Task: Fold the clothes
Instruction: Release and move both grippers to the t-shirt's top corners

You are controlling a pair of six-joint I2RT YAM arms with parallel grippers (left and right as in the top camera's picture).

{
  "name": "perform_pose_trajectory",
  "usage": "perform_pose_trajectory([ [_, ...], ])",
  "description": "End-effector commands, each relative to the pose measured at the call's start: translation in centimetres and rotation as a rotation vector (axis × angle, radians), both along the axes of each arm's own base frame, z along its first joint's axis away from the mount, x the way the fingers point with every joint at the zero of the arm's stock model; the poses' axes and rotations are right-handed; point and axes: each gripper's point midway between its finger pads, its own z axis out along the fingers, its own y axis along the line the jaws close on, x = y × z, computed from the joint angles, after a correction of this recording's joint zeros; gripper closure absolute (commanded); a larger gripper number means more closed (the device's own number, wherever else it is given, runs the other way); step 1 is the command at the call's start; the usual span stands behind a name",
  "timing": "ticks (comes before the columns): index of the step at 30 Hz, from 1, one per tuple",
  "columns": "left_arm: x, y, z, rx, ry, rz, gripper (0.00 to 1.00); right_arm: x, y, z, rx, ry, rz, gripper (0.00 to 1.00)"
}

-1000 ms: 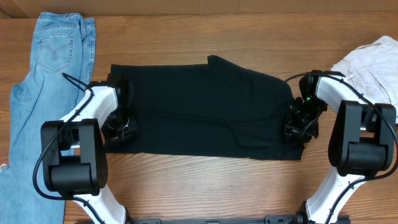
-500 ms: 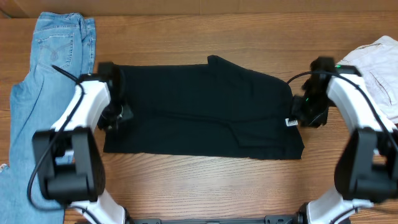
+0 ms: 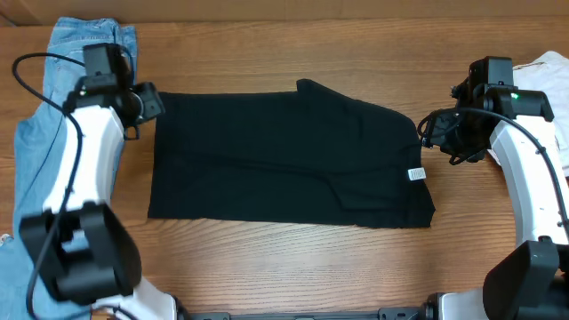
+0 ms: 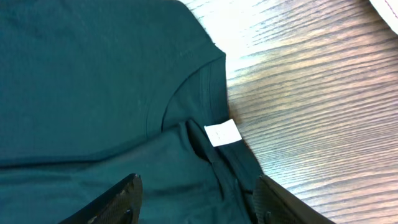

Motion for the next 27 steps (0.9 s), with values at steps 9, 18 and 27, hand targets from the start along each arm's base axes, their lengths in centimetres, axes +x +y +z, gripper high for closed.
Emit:
perform_pose_trajectory([
  [9, 7.5, -0.6, -7.6, -0.149, -0.005, -0.217, 0.37, -0.1, -0.2, 0.3, -0.010, 0.000, 0.004, 0.39],
  [18, 10.1, -0.3, -11.6, -0.141, -0.057, -0.230, 0.39, -0.1, -0.2, 0.3, -0.011, 0.000, 0.004, 0.39],
  [27, 10.1, -2.1, -13.4, -0.190, -0.041, -0.270, 0.81, 0.0, -0.2, 0.3, -0.011, -0.005, 0.004, 0.41],
])
